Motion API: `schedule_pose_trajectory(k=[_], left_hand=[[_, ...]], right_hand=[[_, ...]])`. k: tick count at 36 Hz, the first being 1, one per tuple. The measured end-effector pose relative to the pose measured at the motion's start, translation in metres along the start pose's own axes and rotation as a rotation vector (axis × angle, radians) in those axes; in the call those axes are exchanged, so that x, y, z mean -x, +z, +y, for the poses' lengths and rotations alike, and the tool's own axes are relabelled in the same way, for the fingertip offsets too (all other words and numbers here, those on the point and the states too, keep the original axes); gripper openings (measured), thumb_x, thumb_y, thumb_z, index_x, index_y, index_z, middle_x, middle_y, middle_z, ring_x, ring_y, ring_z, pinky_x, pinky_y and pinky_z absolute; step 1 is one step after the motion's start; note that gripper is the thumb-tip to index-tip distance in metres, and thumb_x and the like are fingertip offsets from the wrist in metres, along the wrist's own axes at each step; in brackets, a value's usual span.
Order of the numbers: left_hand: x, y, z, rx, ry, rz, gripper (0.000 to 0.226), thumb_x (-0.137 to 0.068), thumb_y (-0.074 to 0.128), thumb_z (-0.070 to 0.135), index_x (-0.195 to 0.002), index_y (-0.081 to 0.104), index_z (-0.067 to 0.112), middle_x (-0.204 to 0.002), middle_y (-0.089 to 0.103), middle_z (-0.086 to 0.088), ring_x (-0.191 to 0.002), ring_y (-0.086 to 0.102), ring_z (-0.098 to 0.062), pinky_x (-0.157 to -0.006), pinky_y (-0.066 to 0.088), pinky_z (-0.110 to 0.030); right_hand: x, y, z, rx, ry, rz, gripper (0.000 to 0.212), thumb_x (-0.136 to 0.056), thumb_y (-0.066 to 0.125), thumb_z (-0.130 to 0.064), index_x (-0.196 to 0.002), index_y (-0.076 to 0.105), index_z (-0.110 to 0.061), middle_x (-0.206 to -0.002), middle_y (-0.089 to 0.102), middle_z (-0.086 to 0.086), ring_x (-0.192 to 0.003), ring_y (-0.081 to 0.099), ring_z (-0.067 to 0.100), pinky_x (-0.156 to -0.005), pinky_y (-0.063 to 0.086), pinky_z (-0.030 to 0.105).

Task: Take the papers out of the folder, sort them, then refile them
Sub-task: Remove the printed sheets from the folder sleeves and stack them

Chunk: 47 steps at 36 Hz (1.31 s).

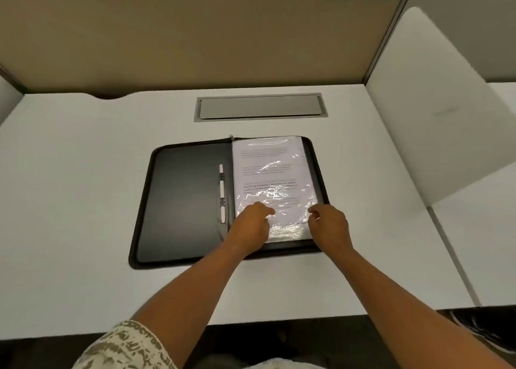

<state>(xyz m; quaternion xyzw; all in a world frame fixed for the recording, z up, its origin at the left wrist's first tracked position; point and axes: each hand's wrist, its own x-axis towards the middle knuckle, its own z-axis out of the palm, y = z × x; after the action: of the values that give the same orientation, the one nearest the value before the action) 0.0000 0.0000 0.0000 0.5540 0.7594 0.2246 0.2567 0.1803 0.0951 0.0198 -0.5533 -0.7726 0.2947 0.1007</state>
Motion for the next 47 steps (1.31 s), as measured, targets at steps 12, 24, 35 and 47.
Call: schedule_pose_trajectory(k=[12, 24, 35, 47], left_hand=[[-0.007, 0.021, 0.003, -0.287, 0.09, -0.16, 0.042, -0.092, 0.064, 0.043, -0.129, 0.059, 0.023, -0.125, 0.05, 0.002, -0.116, 0.045, -0.018, -0.081, 0.044, -0.027], [-0.012, 0.006, 0.004, -0.228, 0.141, -0.17, 0.025, -0.099, 0.052, 0.029, -0.098, 0.074, 0.017, -0.097, 0.065, 0.0, -0.09, 0.06, -0.02, -0.077, 0.053, -0.04], [-0.016, 0.005, 0.005, -0.064, -0.019, -0.069, 0.033, -0.09, 0.065, 0.051, -0.08, 0.061, 0.02, -0.082, 0.06, 0.005, -0.076, 0.056, -0.013, -0.069, 0.048, -0.031], [-0.008, 0.007, 0.006, -0.05, 0.043, -0.032, 0.028, -0.099, 0.055, 0.041, -0.095, 0.071, 0.018, -0.094, 0.066, 0.003, -0.086, 0.061, -0.016, -0.075, 0.052, -0.037]], right_hand=[[0.002, -0.005, 0.032, -0.118, 0.07, 0.027, 0.021, -0.093, 0.056, -0.009, -0.105, 0.073, -0.007, -0.098, 0.07, 0.007, -0.082, 0.056, 0.015, -0.073, 0.04, 0.022], [0.031, 0.003, 0.029, -0.557, 0.221, 0.086, 0.008, -0.098, 0.062, -0.025, -0.104, 0.067, -0.028, -0.094, 0.071, -0.004, -0.089, 0.068, 0.018, -0.084, 0.059, 0.034], [0.037, 0.021, 0.018, -0.633, 0.334, 0.132, 0.055, -0.091, 0.067, -0.05, -0.134, 0.045, -0.024, -0.109, 0.064, 0.001, -0.096, 0.067, 0.022, -0.086, 0.058, 0.034], [0.028, 0.031, -0.003, -0.966, 0.537, 0.005, 0.055, -0.088, 0.078, -0.023, -0.134, 0.049, -0.02, -0.109, 0.065, 0.008, -0.093, 0.069, 0.022, -0.076, 0.061, 0.031]])
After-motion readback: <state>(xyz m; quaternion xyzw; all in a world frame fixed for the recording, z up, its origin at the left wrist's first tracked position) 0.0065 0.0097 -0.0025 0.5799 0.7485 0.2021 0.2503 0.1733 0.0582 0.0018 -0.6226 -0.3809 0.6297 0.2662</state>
